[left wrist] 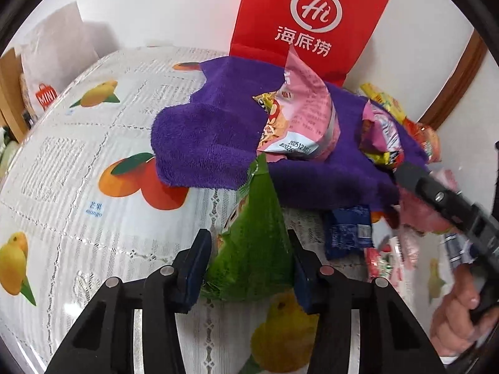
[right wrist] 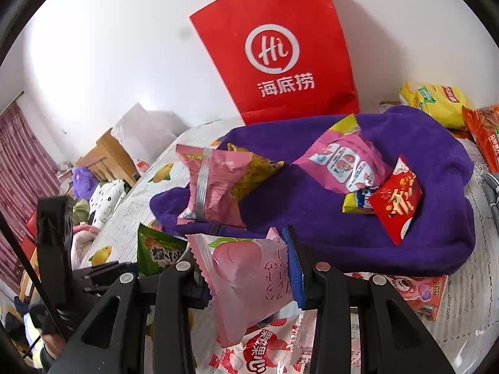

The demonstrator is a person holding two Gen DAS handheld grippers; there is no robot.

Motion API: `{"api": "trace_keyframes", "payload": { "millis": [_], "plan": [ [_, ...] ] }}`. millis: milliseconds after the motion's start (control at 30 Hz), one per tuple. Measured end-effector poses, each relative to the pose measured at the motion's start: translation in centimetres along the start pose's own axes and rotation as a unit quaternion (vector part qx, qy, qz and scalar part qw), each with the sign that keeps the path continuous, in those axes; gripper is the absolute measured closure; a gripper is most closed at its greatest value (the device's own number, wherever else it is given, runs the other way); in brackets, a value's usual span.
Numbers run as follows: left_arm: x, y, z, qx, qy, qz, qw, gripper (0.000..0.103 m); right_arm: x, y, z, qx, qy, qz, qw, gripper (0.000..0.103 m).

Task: Organize snacks
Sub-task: 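Carry the peach bag with the right tool while the left tool carries the green pack to the towel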

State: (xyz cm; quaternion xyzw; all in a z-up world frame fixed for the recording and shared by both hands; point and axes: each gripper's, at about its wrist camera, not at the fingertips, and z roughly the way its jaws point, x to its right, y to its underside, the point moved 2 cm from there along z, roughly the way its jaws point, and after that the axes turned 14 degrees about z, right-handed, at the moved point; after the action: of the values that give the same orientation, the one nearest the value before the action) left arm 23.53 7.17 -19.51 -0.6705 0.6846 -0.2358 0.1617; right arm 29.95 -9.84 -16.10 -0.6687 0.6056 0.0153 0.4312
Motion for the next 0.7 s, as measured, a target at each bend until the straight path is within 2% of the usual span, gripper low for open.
{"api": "trace_keyframes", "payload": {
  "millis": [133,233,400,533,600,700],
  "plan": [
    [-0.2,-0.3,-1.3,0.004,0.024,0.003,0.9997,0.058,-0.4,0.2,0.1,0.001,0.002,-0.009,1.000,0.065],
    [-0.3,-1.3,-2.6,0.013,0.023,0.018,0.9995,0.058,-0.7,0.0,-0.3,0.005,-0.010,-0.001,1.000,0.065],
    [-0.5,-4.5,-4.5,0.032,0.022,0.038,0.9985,0.058,-2.6,-1.5,-1.6,0.014,0.002,-0.006,1.000,0.065],
    [-0.5,-7.7,-5.6,0.050,0.025,0.042,0.9975,0.058,-5.3,-3.7,-2.9,0.025,0.027,-0.029,0.999,0.065],
    [-0.3,-9.4,-5.8,0.053,0.016,0.046,0.9974,0.058,-6.2,-5.2,-3.1,0.024,0.060,-0.037,0.997,0.065],
    [0.2,-12.2,-6.1,0.054,0.004,0.062,0.9966,0.058,-7.0,-7.9,-3.9,0.027,0.070,-0.033,0.997,0.065]
  ]
}}
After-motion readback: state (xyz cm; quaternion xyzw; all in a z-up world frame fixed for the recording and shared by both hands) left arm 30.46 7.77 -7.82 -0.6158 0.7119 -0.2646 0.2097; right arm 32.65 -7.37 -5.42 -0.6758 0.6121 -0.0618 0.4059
